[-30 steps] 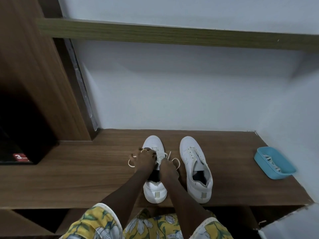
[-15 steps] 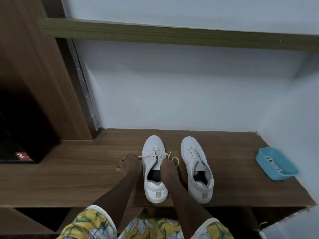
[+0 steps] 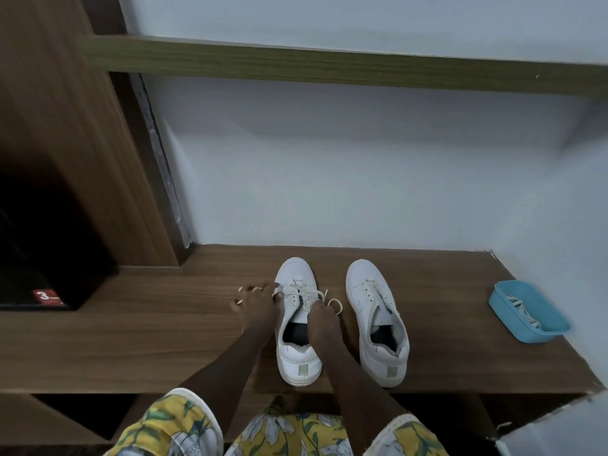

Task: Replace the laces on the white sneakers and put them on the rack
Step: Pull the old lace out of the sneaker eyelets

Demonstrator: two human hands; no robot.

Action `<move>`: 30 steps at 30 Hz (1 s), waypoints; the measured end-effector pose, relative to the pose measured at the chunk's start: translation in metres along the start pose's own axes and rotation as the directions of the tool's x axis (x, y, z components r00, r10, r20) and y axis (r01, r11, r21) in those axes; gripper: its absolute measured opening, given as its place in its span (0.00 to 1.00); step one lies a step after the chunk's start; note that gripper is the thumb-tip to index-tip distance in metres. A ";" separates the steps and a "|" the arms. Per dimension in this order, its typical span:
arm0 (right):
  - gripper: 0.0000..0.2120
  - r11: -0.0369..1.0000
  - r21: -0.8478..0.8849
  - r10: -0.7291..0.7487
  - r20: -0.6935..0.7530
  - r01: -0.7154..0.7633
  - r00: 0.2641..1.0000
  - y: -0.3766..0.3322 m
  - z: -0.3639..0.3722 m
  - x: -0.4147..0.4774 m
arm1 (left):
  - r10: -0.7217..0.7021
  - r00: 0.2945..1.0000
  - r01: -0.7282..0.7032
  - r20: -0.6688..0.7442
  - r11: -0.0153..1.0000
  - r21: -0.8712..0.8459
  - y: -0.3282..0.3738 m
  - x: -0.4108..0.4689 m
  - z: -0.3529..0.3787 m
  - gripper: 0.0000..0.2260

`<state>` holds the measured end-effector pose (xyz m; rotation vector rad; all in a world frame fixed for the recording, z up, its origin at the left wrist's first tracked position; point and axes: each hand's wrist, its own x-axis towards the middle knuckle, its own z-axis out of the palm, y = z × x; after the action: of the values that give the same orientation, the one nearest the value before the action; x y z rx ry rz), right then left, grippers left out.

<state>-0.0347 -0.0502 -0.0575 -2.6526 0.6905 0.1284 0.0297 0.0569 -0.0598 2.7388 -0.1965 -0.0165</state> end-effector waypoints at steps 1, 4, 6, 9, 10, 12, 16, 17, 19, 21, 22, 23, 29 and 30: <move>0.13 1.000 0.005 0.002 -0.001 -0.002 1.000 0.000 0.000 0.000 | 0.058 0.998 -0.058 0.020 0.998 0.027 0.004 0.000 0.000 0.13; 0.13 1.000 0.008 0.006 0.004 -0.006 1.000 0.000 0.001 0.000 | 0.135 0.990 -0.137 0.029 0.987 0.081 0.015 -0.003 -0.001 0.12; 0.13 1.000 0.003 0.006 0.009 -0.006 1.000 0.000 0.001 0.000 | 0.111 0.994 -0.112 0.015 0.990 0.088 0.017 -0.003 -0.002 0.12; 0.13 1.000 0.006 0.007 0.004 -0.007 1.000 0.000 0.002 0.001 | 0.080 0.997 -0.080 0.004 0.989 0.122 0.016 -0.002 -0.002 0.12; 0.13 1.000 0.006 0.005 0.003 -0.005 1.000 0.000 0.002 0.001 | 0.080 0.997 -0.079 -0.002 0.987 0.140 0.015 -0.002 -0.001 0.12; 0.13 1.000 0.006 0.004 0.003 -0.004 1.000 0.000 0.002 0.000 | 0.049 0.999 -0.045 -0.020 0.989 0.140 0.013 -0.003 0.001 0.13; 0.13 1.000 0.013 0.000 0.000 0.000 1.000 0.001 0.003 0.000 | -0.100 0.994 0.102 -0.037 0.994 0.051 -0.001 -0.002 0.007 0.11; 0.13 1.000 0.014 0.002 0.003 -0.002 1.000 0.001 0.003 0.001 | -0.145 0.988 0.147 -0.044 0.989 0.030 -0.005 -0.002 0.007 0.11; 0.13 1.000 0.010 0.005 0.008 -0.005 1.000 0.001 0.003 0.001 | -0.229 0.970 0.230 -0.080 0.973 -0.003 -0.013 -0.002 0.009 0.12; 0.14 1.000 -0.001 0.006 0.007 -0.006 1.000 0.000 0.002 0.000 | -0.310 0.944 0.308 -0.115 0.951 -0.037 -0.022 0.000 0.010 0.12; 0.14 1.000 -0.005 0.005 0.003 -0.005 1.000 0.000 0.002 0.000 | -0.351 0.928 0.347 -0.123 0.936 -0.054 -0.026 0.000 0.011 0.12; 0.14 1.000 -0.007 0.004 0.000 -0.004 1.000 0.001 0.003 0.000 | -0.389 0.913 0.383 -0.118 0.921 -0.072 -0.030 0.001 0.011 0.11; 0.14 1.000 -0.002 0.014 -0.001 -0.014 1.000 0.000 0.002 0.000 | -0.453 0.889 0.443 -0.059 0.887 -0.133 -0.042 0.002 0.013 0.12; 0.14 1.000 0.001 0.017 0.001 -0.017 1.000 0.000 0.002 0.000 | -0.455 0.889 0.444 -0.056 0.885 -0.141 -0.042 0.003 0.013 0.12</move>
<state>-0.0347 -0.0496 -0.0594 -2.6455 0.7127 0.1340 0.0373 0.0901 -0.0875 2.5898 0.4548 -0.0354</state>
